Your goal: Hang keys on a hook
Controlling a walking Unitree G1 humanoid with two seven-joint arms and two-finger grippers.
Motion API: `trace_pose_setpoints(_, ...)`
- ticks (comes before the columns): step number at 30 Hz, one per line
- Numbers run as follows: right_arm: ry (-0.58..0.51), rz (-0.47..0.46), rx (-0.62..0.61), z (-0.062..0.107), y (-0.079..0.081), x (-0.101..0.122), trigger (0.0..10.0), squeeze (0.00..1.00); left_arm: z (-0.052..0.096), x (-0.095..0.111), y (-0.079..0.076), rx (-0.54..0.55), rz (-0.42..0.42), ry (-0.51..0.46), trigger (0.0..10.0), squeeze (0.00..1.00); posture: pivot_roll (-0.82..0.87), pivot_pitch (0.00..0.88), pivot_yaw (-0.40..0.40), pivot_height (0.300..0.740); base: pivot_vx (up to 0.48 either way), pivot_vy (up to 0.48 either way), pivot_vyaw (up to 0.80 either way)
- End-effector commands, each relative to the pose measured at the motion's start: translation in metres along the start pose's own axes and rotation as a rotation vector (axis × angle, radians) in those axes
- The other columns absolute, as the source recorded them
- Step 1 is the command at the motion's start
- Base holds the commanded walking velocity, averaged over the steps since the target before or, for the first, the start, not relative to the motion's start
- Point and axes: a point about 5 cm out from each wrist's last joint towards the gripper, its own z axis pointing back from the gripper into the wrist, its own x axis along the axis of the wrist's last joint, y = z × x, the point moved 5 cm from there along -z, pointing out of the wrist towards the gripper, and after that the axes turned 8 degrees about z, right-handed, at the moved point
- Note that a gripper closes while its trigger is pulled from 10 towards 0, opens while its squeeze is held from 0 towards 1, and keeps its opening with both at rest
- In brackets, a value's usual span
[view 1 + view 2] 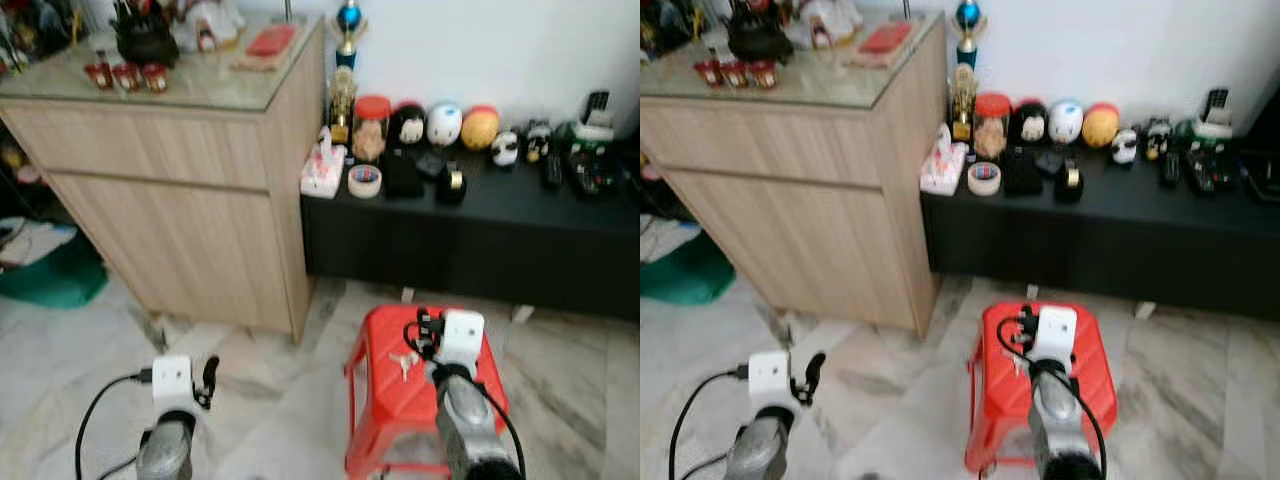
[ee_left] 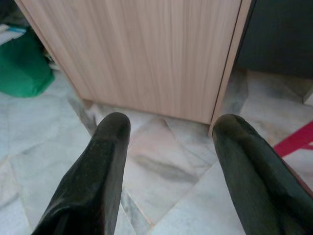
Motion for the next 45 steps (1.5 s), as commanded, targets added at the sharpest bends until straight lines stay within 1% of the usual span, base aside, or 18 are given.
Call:
trace_pose_setpoints(1, 0.008, -0.006, 0.006, 0.002, 0.002, -0.003, 10.0, 0.0, 0.005, -0.011, 0.006, 0.02, 0.003, 0.045, 10.0, 0.0, 0.05, 0.082, -0.005, 0.621, 0.0, 0.0, 0.0)
trace_pose_setpoints(7, 0.009, -0.006, 0.017, 0.002, 0.004, -0.003, 10.0, 0.0, 0.005, -0.012, 0.006, 0.016, -0.02, 0.049, 10.0, 0.0, 0.05, 0.08, -0.007, 0.621, 0.0, -0.056, 0.0)
trace_pose_setpoints(11, 0.007, -0.007, 0.023, 0.002, 0.005, -0.003, 10.0, 0.0, 0.005, -0.012, 0.006, 0.02, -0.016, 0.05, 10.0, 0.0, 0.05, 0.08, -0.007, 0.621, 0.0, -0.336, 0.0)
trace_pose_setpoints(24, 0.011, -0.013, 0.05, 0.002, 0.01, -0.004, 10.0, 0.0, 0.005, -0.012, 0.007, 0.03, 0.002, 0.051, 10.0, 0.0, 0.05, 0.08, -0.008, 0.621, 0.0, 0.0, 0.0)
trace_pose_setpoints(28, 0.012, -0.01, 0.055, 0.002, 0.011, -0.004, 10.0, 0.0, 0.005, -0.012, 0.005, 0.02, 0.005, 0.054, 10.0, 0.0, 0.05, 0.08, -0.01, 0.621, 0.0, 0.0, 0.0)
trace_pose_setpoints(33, 0.016, 0.008, 0.076, 0.002, 0.014, -0.005, 10.0, 0.0, 0.004, -0.013, 0.005, 0.02, 0.008, 0.055, 10.0, 0.0, 0.05, 0.08, -0.01, 0.621, 0.331, 0.0, 0.0)
trace_pose_setpoints(45, 0.02, 0.01, 0.078, 0.001, 0.014, -0.005, 10.0, 0.0, 0.005, -0.013, 0.006, 0.025, 0.006, 0.058, 10.0, 0.0, 0.05, 0.08, -0.011, 0.621, 0.352, 0.0, 0.0)
